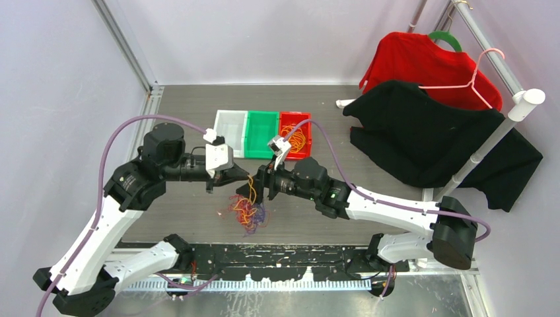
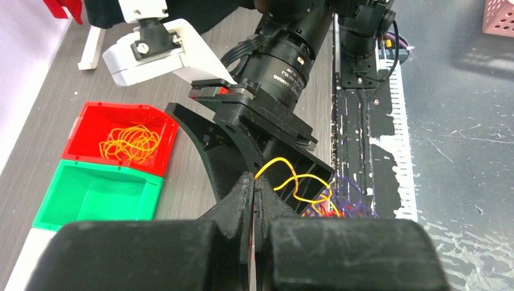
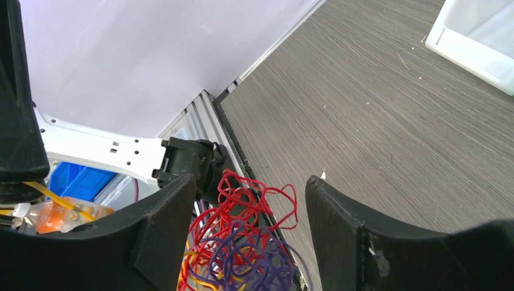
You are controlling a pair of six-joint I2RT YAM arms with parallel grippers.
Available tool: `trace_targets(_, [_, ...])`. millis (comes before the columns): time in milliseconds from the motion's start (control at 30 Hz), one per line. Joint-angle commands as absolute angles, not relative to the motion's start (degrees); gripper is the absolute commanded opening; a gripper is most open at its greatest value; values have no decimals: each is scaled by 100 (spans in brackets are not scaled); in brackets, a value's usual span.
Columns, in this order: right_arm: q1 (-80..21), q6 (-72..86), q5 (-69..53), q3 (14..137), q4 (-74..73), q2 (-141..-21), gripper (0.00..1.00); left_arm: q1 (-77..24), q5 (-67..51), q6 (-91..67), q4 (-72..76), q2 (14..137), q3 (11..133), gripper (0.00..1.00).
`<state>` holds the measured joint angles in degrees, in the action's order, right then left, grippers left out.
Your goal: Untangle the cables
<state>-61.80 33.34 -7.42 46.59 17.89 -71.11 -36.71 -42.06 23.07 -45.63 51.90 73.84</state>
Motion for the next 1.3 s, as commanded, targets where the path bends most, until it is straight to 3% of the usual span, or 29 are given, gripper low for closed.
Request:
trace_targets(0, [-6235, 3331, -690, 4615, 2219, -7118, 72, -3707, -4293, 2460, -4082, 5262, 7787, 0])
trace_targets(433, [-6285, 2933, 497, 4207, 1846, -7632, 67, -3726, -4371, 2183, -3796, 5585, 8788, 0])
trace_targets(800, [-6284, 2770, 2460, 3403, 1834, -7700, 63, -3726, -4228, 2413, -3865, 5824, 9629, 0])
trace_targets(1267, [-6275, 1726, 2607, 3679, 897, -5446, 86, -3726, -3969, 2680, -4105, 5472, 8532, 0])
